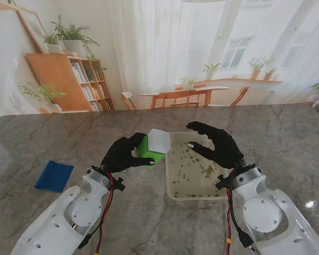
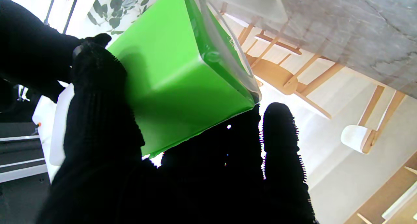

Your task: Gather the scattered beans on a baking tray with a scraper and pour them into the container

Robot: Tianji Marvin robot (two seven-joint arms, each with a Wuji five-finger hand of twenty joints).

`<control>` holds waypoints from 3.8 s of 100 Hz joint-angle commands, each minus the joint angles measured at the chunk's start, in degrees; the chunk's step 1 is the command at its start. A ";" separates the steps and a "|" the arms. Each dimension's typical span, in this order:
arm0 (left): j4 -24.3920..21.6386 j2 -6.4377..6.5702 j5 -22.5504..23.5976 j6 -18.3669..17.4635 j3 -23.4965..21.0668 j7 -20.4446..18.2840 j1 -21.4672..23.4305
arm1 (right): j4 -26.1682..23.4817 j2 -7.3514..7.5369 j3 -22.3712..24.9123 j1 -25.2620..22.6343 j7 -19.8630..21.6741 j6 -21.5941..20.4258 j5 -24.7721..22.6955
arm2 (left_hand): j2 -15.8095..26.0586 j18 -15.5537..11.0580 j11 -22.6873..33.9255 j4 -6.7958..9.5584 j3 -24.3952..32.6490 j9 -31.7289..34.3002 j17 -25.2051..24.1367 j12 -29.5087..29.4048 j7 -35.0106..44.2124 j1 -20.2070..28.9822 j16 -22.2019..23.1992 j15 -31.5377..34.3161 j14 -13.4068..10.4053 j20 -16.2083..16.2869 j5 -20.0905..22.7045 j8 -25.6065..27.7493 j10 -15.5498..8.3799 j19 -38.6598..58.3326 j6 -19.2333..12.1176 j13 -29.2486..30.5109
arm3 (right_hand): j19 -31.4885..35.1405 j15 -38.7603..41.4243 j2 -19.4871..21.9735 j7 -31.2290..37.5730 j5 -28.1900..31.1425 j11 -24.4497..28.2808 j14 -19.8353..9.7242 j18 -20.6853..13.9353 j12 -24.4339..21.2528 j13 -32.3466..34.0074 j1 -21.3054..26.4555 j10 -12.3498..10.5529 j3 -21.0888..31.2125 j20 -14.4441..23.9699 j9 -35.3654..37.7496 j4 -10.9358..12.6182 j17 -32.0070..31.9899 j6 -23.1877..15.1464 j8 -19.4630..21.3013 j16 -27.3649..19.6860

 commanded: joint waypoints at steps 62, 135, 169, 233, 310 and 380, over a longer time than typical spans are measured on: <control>0.00 -0.19 -2.19 -4.89 0.73 0.27 1.03 | -1.70 5.85 -8.21 14.55 19.72 -8.05 -7.59 | 4.53 -0.08 8.23 4.01 11.36 6.74 -0.32 3.75 10.22 19.76 0.49 0.42 -2.23 0.29 5.52 3.69 -11.06 -1.44 -14.35 0.70 | -5.69 -1.77 -1.62 -12.27 -18.05 -3.42 4.01 -2.00 -2.18 -9.14 -9.44 10.76 4.44 -4.23 -17.83 -1.96 -2.49 17.99 -1.39 -2.81; -1.13 -0.72 -3.26 -5.53 0.33 1.91 2.33 | 5.09 6.28 -13.05 23.45 17.99 -17.27 -13.20 | 4.50 -0.20 8.06 3.85 11.72 6.82 0.08 3.72 10.07 19.52 0.47 0.21 -2.32 0.48 5.50 3.71 -11.15 -2.00 -14.50 0.81 | 10.14 12.70 -14.06 6.32 1.13 9.87 -10.62 -15.14 7.00 13.27 9.36 -4.00 16.29 -3.60 7.12 -0.49 21.71 4.09 7.64 1.20; -1.37 -0.95 -5.11 -5.50 0.06 1.56 2.74 | 8.96 5.95 -15.67 28.49 9.54 -25.41 -22.89 | 4.27 -0.18 8.06 3.81 11.76 7.02 0.14 3.72 10.00 19.35 0.46 0.16 -2.28 0.65 5.77 3.80 -11.12 -2.19 -14.51 0.95 | 8.03 12.11 -23.67 21.56 2.85 15.49 -17.95 -18.81 9.54 19.52 16.86 -16.04 30.53 -12.68 14.30 -9.48 24.95 -13.13 7.19 -1.82; -1.92 -1.02 -6.15 -4.38 -0.59 1.28 3.29 | 5.72 6.85 -13.22 28.11 13.48 -29.70 -24.34 | 4.26 0.00 8.04 3.71 11.98 7.04 0.35 3.86 9.79 19.14 0.54 0.18 -2.28 1.04 5.79 4.04 -11.11 -2.58 -14.37 0.97 | 4.72 1.37 -1.77 -10.41 -17.58 -3.56 4.71 -5.81 -6.34 -20.27 -12.28 7.83 8.96 -18.99 -23.25 -2.58 -13.67 4.05 0.47 -8.12; -1.99 -0.93 -5.54 -3.66 -0.81 1.36 3.37 | -3.67 6.16 -16.92 21.84 21.82 -0.44 -18.78 | 4.35 -0.06 8.04 3.69 11.93 7.02 0.36 3.91 9.63 19.25 0.63 0.30 -2.27 1.65 5.79 4.18 -11.03 -2.81 -14.33 0.88 | 31.60 27.03 5.26 -0.88 -4.56 1.01 1.87 -7.94 2.88 12.23 -9.48 4.19 3.14 12.86 1.04 -0.04 24.90 2.40 3.28 12.76; -2.00 -0.95 -5.54 -3.71 -0.90 1.53 3.52 | 1.86 6.91 -17.91 27.45 14.14 -16.23 -30.10 | 4.41 0.00 8.05 3.67 11.81 6.95 0.29 3.95 9.56 19.29 0.65 0.35 -2.19 1.86 5.77 4.24 -10.94 -2.90 -14.26 0.83 | 5.50 8.77 -22.04 11.37 0.61 13.39 -14.58 -18.93 7.18 15.77 18.67 -10.91 30.00 -3.06 7.39 -2.65 26.97 -10.49 12.81 -1.79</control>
